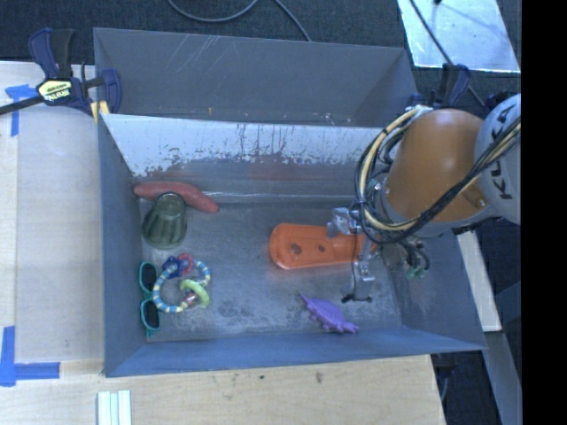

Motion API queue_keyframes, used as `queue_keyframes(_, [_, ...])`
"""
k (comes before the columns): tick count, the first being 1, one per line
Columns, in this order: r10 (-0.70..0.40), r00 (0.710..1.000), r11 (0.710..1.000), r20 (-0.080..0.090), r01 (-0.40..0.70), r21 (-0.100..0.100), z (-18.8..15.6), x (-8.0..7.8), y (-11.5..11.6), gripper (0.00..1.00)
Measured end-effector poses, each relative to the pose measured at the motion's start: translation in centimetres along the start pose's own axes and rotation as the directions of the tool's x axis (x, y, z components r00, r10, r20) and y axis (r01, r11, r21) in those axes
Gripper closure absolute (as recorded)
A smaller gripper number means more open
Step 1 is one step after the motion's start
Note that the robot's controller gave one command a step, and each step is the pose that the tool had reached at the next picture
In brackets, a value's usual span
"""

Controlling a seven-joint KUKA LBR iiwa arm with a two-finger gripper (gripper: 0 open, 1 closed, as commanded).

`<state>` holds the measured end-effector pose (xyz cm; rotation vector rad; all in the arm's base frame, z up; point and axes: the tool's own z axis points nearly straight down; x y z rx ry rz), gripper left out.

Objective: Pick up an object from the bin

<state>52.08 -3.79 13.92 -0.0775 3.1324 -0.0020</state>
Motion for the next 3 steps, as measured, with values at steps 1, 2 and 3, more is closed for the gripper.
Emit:
queue_keyframes(1, [0.105,0.995,0.995,0.002,-0.105,0.0,6.8,-2.7,-0.7,1.0])
queue_keyframes(2, [0.104,0.995,0.995,0.002,-0.104,0.0,6.8,-2.7,-0.7,1.0])
queue_keyframes(3, [-0.235,0.972,0.972,0.007,0.235,0.002,-8.7,-10.1,-3.5,1.0])
